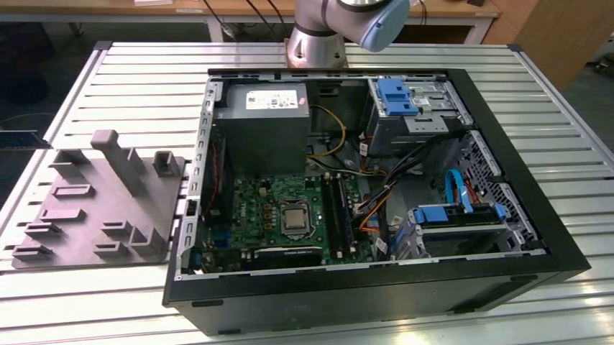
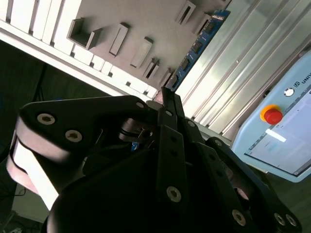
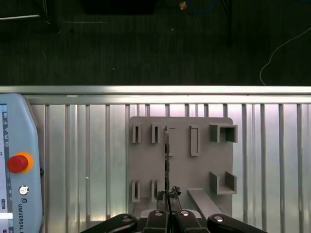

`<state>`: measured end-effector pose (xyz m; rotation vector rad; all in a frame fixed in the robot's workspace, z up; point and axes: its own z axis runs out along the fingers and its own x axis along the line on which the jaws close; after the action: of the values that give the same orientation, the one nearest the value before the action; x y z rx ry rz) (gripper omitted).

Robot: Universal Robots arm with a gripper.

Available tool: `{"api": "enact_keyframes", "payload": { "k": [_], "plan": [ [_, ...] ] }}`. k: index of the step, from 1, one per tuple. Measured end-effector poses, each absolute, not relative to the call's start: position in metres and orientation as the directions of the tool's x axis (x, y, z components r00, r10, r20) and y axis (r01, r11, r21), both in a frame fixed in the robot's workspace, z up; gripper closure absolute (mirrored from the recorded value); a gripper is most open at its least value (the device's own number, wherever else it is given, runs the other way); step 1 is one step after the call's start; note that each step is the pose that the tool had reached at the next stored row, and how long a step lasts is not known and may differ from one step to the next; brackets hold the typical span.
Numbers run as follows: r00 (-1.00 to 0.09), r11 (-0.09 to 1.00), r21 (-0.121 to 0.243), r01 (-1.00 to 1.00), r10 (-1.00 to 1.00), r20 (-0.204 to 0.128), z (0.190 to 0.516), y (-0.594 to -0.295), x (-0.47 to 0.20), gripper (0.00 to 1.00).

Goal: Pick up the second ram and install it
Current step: 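Pick up the second ram and move it above second insertion slot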

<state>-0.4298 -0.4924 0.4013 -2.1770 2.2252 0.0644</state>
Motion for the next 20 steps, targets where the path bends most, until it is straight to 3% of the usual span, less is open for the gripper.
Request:
{"api": "enact_keyframes", "payload": {
  "k": [20],
  "plan": [
    [-0.022, 0.022, 0.01, -1.0, -0.999, -0.049, 0.4068, -0.4924, -0.4211, 0.88]
  ]
}}
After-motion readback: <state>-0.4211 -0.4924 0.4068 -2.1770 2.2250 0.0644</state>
